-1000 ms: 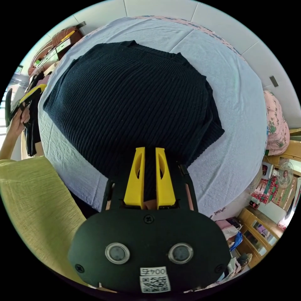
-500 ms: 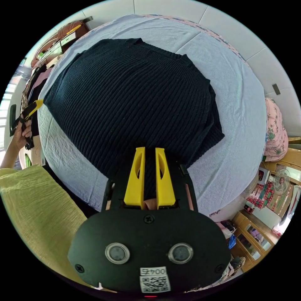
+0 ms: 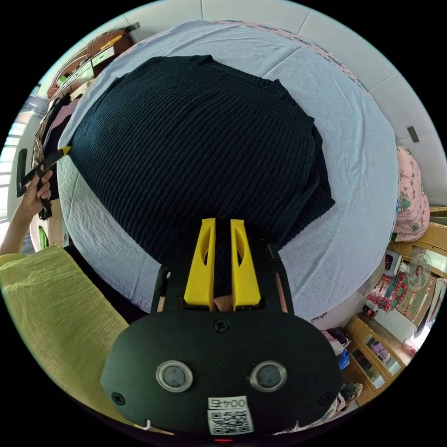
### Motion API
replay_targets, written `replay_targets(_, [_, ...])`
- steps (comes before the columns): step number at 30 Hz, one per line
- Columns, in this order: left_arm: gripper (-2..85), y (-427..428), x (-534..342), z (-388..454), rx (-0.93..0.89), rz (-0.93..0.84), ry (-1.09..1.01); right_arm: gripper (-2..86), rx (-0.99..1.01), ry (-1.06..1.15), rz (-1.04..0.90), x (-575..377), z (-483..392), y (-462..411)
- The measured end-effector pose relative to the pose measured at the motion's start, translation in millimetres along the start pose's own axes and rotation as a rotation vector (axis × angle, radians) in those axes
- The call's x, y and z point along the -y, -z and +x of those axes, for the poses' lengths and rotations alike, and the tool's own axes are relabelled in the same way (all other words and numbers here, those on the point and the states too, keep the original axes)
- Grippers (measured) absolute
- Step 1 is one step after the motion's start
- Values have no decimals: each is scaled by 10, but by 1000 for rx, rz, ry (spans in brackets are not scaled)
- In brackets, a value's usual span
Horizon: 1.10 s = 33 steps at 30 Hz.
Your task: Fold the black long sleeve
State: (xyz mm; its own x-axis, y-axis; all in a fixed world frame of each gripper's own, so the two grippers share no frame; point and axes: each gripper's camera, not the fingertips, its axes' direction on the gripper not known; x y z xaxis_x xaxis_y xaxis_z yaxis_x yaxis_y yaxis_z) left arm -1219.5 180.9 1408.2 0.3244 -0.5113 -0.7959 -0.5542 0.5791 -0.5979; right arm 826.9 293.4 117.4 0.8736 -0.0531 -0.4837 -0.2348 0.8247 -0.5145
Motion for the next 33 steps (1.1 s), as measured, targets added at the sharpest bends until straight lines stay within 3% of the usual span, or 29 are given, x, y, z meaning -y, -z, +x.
replay_targets(6, [25,111,39,226,-71,-4,-12,64,23,-23,40,-294,246,299])
replay_targets(12, [17,292,158,939,-8,27,-235,56,104,-244,336,-1229,777,827])
replay_targets(20, [7,-528,303,2230,132,-120,-582,75,639,-697,532,-2941,1875,780])
replay_targets(33, [5,-1020,197,3061,263,-219,-803,108,922,-714,532,-3417,2213,856])
